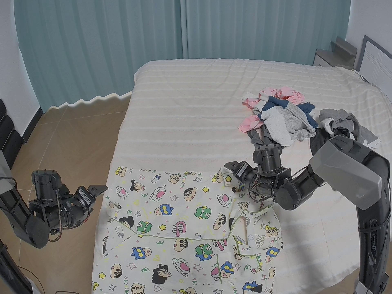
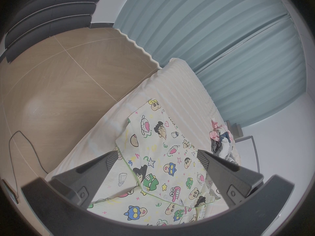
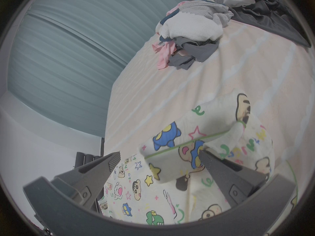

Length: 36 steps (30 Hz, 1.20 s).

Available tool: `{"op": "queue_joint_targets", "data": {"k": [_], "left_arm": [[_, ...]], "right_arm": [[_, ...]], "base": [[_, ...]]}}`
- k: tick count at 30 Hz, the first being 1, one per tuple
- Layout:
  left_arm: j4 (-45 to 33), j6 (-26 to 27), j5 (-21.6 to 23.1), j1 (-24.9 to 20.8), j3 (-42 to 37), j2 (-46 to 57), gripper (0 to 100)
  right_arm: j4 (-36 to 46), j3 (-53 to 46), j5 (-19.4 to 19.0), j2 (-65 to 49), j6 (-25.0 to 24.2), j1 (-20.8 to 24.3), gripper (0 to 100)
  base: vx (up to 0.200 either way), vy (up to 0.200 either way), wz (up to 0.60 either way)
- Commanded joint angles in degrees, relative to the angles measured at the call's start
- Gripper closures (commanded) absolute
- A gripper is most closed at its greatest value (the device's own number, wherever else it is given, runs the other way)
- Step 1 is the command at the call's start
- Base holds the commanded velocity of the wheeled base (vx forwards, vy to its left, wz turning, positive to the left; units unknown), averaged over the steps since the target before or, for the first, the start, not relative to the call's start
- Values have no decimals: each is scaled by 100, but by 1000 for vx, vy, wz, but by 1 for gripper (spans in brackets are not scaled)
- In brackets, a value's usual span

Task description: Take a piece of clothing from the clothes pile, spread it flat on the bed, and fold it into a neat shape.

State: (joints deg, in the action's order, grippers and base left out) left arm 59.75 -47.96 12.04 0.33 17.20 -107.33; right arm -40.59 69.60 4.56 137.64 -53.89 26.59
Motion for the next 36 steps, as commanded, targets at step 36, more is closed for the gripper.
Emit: {"op": "queue_joint_targets", "data": {"k": [36], "left_arm": [[292,15,-27,55,-164,-175,0]], "right_arm": [[227,-245,-263,52,520,66,0]], "base": [[0,0,0]]}}
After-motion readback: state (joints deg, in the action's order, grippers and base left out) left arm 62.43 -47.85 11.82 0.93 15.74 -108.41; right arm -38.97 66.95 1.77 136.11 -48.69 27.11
